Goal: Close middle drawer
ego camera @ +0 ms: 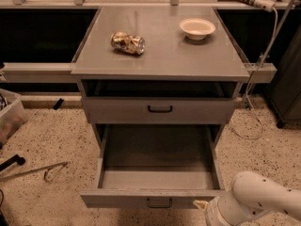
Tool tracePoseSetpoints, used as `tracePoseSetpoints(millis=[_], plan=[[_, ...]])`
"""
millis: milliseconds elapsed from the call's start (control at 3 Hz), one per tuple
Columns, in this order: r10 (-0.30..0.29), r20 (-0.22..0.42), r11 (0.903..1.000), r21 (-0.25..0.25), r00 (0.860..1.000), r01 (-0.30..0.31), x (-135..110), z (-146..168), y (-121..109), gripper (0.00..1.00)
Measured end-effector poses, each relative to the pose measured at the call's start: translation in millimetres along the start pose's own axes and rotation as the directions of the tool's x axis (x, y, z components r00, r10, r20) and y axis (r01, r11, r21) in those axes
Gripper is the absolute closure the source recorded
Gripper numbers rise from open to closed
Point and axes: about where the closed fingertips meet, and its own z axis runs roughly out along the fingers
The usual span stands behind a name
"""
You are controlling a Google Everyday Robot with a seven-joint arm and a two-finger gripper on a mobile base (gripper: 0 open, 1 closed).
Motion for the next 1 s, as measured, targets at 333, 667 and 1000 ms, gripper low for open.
tracePoseSetpoints(millis=[333, 667, 1000], plan=[[0.008, 0.021, 0.9998, -0.021, 1.000, -0.007, 7, 19, -4, 0.00], [0.015, 0.064, 0.9992, -0.037, 0.998, -0.012, 19, 52, -24, 0.00], [0.011, 0.101, 0.9984, -0.057, 0.995, -0.005, 28, 82, -48, 0.00]])
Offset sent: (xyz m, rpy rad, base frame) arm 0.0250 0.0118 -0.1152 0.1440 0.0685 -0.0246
